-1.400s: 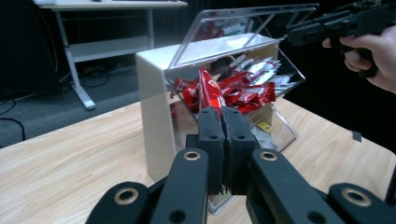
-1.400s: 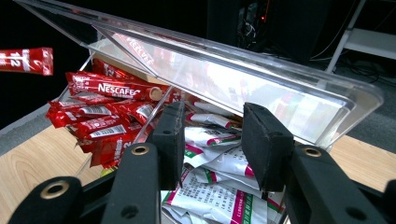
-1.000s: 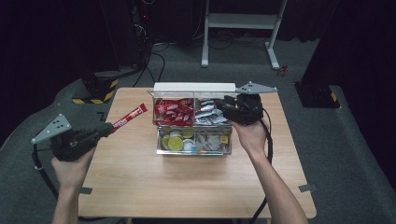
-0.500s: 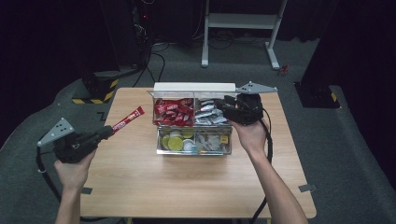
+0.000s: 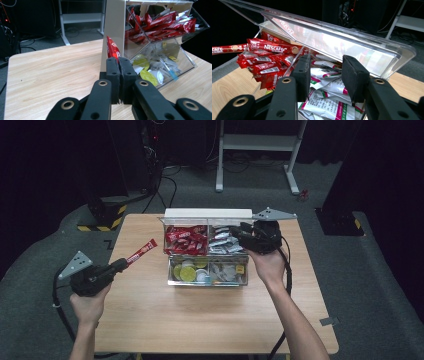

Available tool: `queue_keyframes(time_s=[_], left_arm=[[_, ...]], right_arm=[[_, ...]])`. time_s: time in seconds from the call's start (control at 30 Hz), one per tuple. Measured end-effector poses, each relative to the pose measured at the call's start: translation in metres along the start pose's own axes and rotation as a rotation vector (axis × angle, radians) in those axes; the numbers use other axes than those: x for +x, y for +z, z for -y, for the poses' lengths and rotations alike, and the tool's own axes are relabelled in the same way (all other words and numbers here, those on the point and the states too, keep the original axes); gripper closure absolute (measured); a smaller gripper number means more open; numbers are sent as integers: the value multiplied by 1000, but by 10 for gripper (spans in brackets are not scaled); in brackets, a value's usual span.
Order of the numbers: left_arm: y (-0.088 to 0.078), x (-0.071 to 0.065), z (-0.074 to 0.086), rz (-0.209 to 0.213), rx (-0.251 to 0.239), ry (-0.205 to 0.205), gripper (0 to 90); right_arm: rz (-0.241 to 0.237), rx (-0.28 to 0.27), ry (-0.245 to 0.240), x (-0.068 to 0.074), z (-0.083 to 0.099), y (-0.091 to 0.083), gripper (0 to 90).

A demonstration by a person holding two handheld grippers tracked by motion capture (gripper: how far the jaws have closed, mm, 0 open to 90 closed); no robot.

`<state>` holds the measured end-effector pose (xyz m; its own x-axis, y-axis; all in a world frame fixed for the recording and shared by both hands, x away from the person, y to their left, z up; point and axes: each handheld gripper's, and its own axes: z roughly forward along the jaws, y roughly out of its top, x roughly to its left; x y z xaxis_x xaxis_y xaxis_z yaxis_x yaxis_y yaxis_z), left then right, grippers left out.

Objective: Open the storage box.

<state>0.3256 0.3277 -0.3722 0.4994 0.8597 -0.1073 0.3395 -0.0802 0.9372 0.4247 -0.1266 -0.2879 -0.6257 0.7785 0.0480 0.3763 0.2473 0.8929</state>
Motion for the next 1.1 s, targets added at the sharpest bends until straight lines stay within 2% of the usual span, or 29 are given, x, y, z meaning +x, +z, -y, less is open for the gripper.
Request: queue_keyframes(time_s=[0.4, 0.93, 1.1], left_arm=[[18, -2, 17, -1, 44, -14, 879], [34, -2, 25, -23, 63, -17, 879], [41, -1, 30, -29, 68, -29, 879]], right_arm=[[-6, -6, 2, -1, 1, 0, 593], [-3, -5, -3, -1, 1, 0, 593], [-5, -4, -4, -1, 1, 0, 592]])
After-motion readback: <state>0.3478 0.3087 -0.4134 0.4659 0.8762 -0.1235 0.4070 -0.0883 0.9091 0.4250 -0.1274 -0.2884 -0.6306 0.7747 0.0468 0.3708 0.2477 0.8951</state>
